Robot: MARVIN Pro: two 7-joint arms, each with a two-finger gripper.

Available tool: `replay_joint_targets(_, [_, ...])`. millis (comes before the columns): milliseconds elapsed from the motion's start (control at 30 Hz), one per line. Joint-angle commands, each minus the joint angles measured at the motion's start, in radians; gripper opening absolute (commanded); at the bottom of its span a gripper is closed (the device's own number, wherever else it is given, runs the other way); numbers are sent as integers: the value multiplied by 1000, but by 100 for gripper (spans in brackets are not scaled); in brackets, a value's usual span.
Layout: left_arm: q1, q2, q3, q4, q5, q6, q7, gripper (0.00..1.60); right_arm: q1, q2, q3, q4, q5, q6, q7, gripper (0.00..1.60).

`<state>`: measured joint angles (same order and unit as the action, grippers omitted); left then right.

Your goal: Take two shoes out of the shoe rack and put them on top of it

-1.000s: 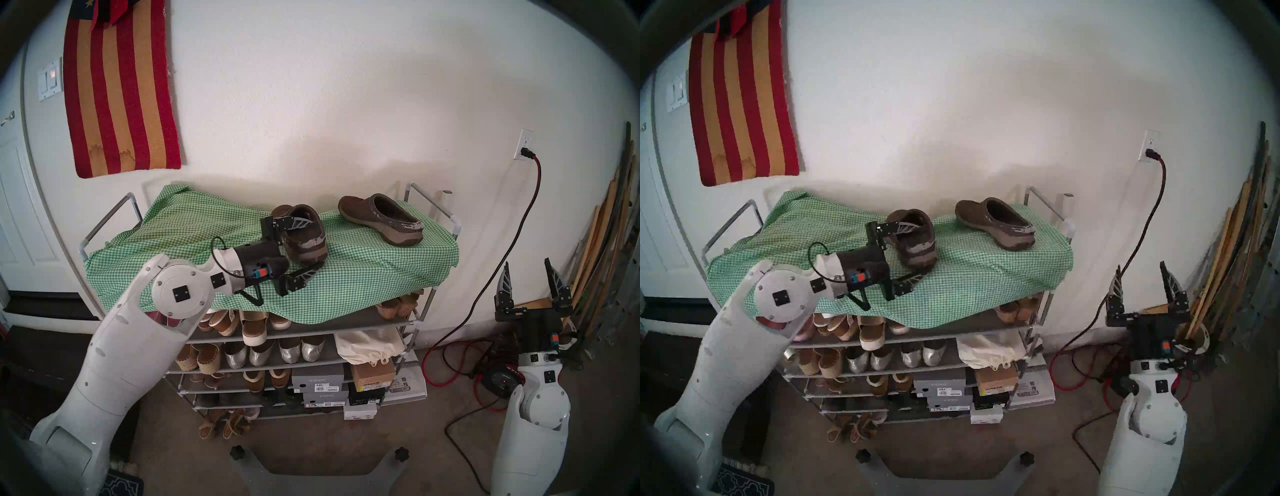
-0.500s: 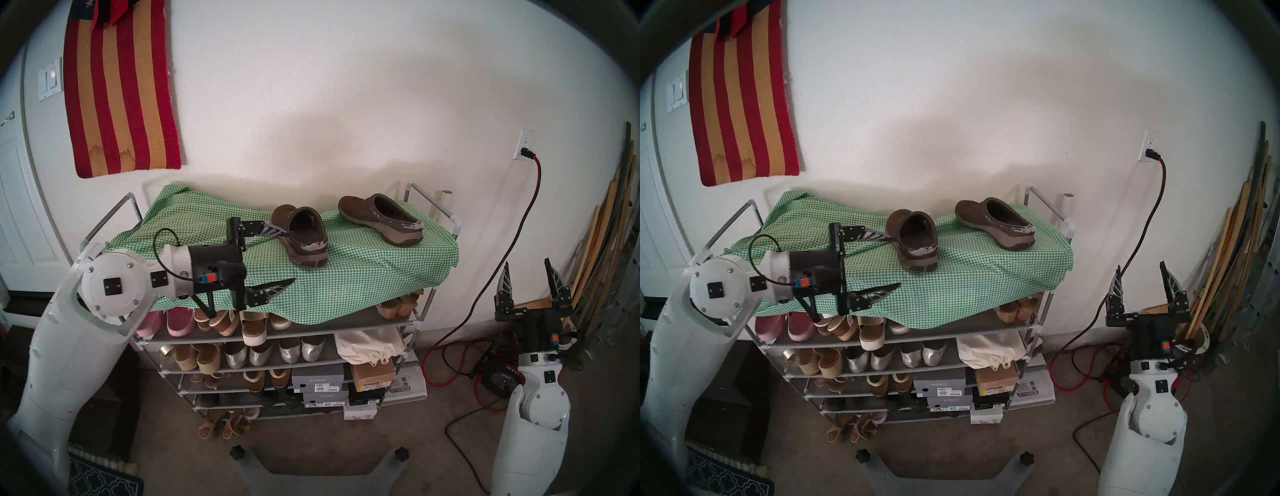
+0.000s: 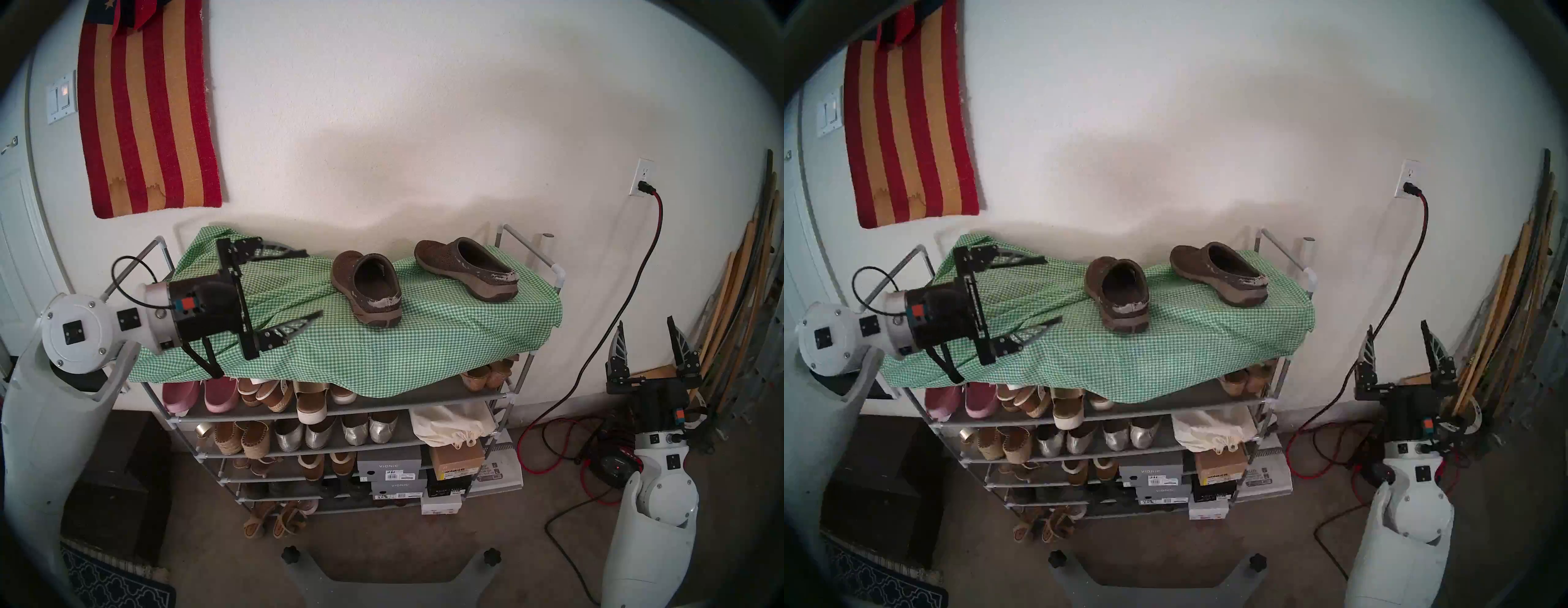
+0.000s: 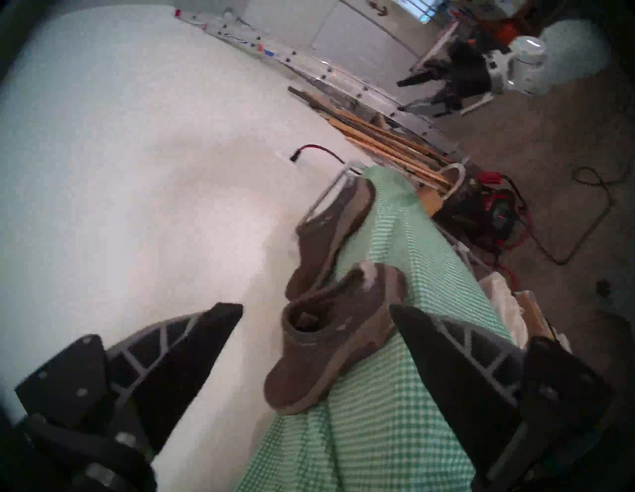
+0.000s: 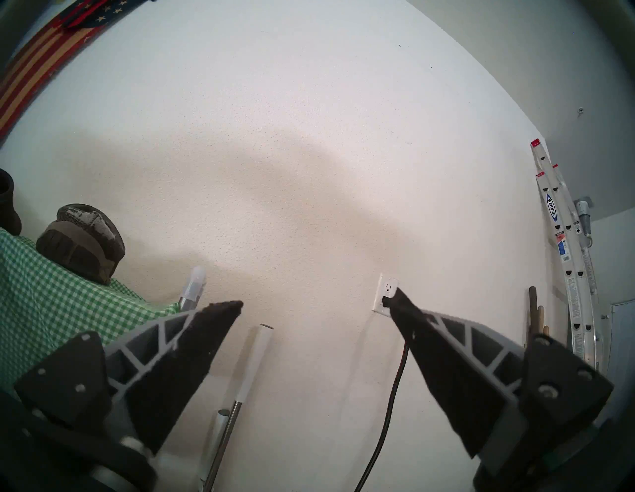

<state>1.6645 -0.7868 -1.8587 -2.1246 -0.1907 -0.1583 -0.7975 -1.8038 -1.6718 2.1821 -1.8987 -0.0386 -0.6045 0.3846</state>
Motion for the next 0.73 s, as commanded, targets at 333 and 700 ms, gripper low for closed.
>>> replay_joint_targets(333, [247,-278,-178,34,-118,-8,250,160,1,3,2,-1,0,1,-1,160])
replay_joint_targets(700, [338,-353,-152,-2,-144,-113,453,160,1,2,2,-1,-1,1,0,160])
